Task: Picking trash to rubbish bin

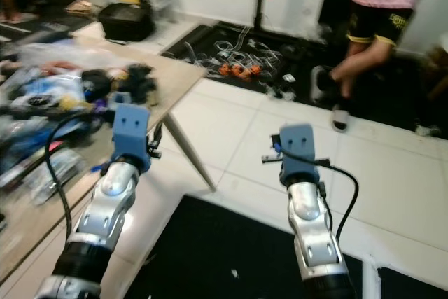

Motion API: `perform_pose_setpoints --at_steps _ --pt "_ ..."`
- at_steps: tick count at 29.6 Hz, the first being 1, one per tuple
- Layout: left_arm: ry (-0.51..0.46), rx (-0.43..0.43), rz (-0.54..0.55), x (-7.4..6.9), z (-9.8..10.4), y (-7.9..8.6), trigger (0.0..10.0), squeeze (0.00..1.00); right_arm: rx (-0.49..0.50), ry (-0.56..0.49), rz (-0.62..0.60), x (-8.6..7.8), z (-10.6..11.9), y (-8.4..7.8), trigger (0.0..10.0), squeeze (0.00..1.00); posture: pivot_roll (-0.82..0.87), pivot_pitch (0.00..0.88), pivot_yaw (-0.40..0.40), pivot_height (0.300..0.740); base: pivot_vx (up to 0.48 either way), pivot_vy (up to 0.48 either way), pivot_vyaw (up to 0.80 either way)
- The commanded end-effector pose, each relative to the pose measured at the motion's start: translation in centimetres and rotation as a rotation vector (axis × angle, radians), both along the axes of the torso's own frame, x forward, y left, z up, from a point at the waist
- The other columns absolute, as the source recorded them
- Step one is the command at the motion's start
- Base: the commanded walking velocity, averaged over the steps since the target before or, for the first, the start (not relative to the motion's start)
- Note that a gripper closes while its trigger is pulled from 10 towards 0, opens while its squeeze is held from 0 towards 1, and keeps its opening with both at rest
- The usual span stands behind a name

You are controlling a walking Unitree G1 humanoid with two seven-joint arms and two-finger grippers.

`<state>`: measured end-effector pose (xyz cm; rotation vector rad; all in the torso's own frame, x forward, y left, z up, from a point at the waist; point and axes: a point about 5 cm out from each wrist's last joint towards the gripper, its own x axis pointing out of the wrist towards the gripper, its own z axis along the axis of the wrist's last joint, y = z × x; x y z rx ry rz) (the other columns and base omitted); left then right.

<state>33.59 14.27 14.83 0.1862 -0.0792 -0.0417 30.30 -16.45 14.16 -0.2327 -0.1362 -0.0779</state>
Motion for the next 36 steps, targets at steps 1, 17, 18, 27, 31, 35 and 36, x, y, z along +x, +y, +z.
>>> perform_pose_setpoints --at_steps 1,17,18,27,31,35,36 --pt "-0.006 -0.001 0.009 0.1 0.1 0.4 10.0 0.00 0.013 0.008 -0.005 -0.1 -0.2 0.1 10.0 0.00 -0.05 0.072 0.049 0.740 0.000 0.000 -0.80" --pt "0.015 -0.020 -0.021 0.0 -0.2 -0.3 10.0 0.00 0.025 0.037 -0.009 -0.1 -0.7 -0.1 10.0 0.00 -0.06 0.076 0.051 0.740 0.000 0.000 -0.80" --pt "0.016 -0.022 -0.020 0.0 -0.2 -0.3 10.0 0.00 0.025 0.038 -0.009 -0.1 -0.8 -0.1 10.0 0.00 -0.06 0.076 0.051 0.740 0.000 0.000 -0.80" --pt "0.029 -0.030 -0.018 0.0 -0.3 -0.4 10.0 0.00 0.026 0.046 -0.014 -0.1 -0.9 -0.2 10.0 0.00 -0.06 0.074 0.051 0.740 0.000 0.000 -0.80" --pt "0.031 -0.029 -0.017 0.0 -0.4 -0.3 10.0 0.00 0.029 0.055 -0.014 -0.2 -1.2 -0.2 10.0 0.00 -0.06 0.074 0.050 0.740 0.000 0.000 -0.80" --pt "0.032 -0.030 -0.016 0.0 -0.4 -0.3 10.0 0.00 0.030 0.056 -0.014 -0.2 -1.2 -0.2 10.0 0.00 -0.06 0.073 0.050 0.740 0.000 0.000 -0.80" --pt "0.032 -0.031 -0.016 0.0 -0.4 -0.3 10.0 0.00 0.030 0.056 -0.014 -0.2 -1.2 -0.2 10.0 0.00 -0.06 0.073 0.050 0.740 0.000 0.000 -0.80"
